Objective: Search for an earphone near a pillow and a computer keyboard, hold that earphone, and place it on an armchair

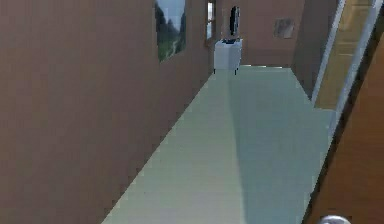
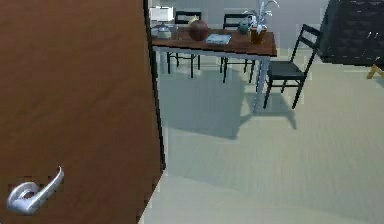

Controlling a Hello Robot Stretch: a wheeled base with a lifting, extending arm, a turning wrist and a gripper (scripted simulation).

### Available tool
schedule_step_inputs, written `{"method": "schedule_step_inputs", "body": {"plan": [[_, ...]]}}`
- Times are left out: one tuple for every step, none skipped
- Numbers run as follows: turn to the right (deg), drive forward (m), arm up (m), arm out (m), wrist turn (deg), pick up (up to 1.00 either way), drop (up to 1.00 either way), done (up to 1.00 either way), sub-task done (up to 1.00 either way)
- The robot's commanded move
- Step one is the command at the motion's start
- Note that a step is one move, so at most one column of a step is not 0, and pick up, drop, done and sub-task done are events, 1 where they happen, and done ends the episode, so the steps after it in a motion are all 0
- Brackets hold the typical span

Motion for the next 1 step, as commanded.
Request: {"method": "schedule_step_inputs", "body": {"plan": [[-21.0,0.00,0.00,0.00,0.0,0.00,0.00,0.00,0.00]]}}
